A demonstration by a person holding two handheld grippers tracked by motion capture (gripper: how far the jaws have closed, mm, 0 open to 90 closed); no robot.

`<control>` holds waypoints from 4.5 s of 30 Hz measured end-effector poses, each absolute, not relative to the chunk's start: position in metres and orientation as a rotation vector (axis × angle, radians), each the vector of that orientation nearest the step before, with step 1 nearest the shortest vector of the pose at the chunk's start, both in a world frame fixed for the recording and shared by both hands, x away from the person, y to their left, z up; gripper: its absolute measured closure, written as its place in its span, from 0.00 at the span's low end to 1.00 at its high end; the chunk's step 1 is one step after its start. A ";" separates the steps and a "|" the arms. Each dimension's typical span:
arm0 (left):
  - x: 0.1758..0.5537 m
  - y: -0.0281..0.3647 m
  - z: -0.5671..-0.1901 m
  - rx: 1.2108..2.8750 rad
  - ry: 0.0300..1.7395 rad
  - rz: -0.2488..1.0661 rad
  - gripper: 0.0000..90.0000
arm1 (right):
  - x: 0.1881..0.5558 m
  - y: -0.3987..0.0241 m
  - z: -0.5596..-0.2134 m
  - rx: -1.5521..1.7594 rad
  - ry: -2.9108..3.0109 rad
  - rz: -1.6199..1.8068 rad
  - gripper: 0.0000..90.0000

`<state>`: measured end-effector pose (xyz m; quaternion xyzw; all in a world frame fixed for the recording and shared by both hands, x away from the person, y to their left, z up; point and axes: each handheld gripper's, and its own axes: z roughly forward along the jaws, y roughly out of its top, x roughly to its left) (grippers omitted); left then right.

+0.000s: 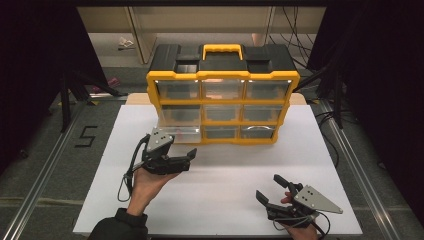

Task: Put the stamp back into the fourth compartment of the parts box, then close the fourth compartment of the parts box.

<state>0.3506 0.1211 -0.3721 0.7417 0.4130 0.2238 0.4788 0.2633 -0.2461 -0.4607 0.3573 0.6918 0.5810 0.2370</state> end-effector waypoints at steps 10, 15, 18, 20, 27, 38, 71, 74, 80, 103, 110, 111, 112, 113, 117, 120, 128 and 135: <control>0.354 0.125 -0.377 1.800 1.037 0.560 0.25 | 0.263 -0.245 -0.460 0.972 1.895 1.594 0.24; 0.356 0.128 -0.378 1.793 1.048 0.571 0.30 | 0.263 -0.245 -0.460 0.974 1.897 1.592 0.24; 0.357 0.129 -0.379 1.793 1.051 0.575 0.34 | 0.263 -0.245 -0.461 0.974 1.897 1.593 0.24; 0.357 0.129 -0.379 1.792 1.050 0.581 0.35 | 0.263 -0.245 -0.461 0.973 1.898 1.593 0.24; 0.356 0.130 -0.382 1.803 1.041 0.588 0.43 | 0.262 -0.244 -0.459 0.961 1.898 1.590 0.24; 0.356 0.136 -0.384 1.798 1.042 0.613 0.57 | 0.262 -0.241 -0.459 0.945 1.905 1.588 0.24; 0.358 0.140 -0.388 1.791 1.048 0.665 0.97 | 0.262 -0.241 -0.459 0.942 1.907 1.588 0.24; 0.358 0.141 -0.388 1.787 1.044 0.667 0.99 | 0.262 -0.241 -0.459 0.943 1.907 1.588 0.24; 0.360 0.142 -0.389 1.784 1.045 0.668 0.99 | 0.262 -0.241 -0.459 0.945 1.908 1.585 0.24; 0.367 0.143 -0.390 1.771 1.042 0.678 1.00 | 0.262 -0.240 -0.459 0.944 1.907 1.585 0.24; 0.369 0.141 -0.391 1.772 1.043 0.682 1.00 | 0.262 -0.241 -0.459 0.945 1.907 1.583 0.24; 0.370 0.141 -0.391 1.771 1.043 0.683 1.00 | 0.262 -0.240 -0.459 0.944 1.907 1.584 0.24; 0.370 0.141 -0.391 1.770 1.044 0.683 1.00 | 0.262 -0.240 -0.459 0.944 1.908 1.584 0.24; 0.371 0.141 -0.391 1.771 1.044 0.683 1.00 | 0.262 -0.240 -0.459 0.944 1.907 1.584 0.24; 0.372 0.141 -0.392 1.771 1.045 0.681 1.00 | 0.262 -0.241 -0.459 0.944 1.907 1.584 0.24; 0.372 0.140 -0.392 1.769 1.043 0.683 1.00 | 0.262 -0.240 -0.459 0.943 1.910 1.582 0.24; 0.374 0.139 -0.392 1.767 1.044 0.690 1.00 | 0.262 -0.240 -0.459 0.942 1.912 1.578 0.24; 0.375 0.138 -0.392 1.762 1.047 0.691 1.00 | 0.262 -0.240 -0.459 0.941 1.912 1.578 0.24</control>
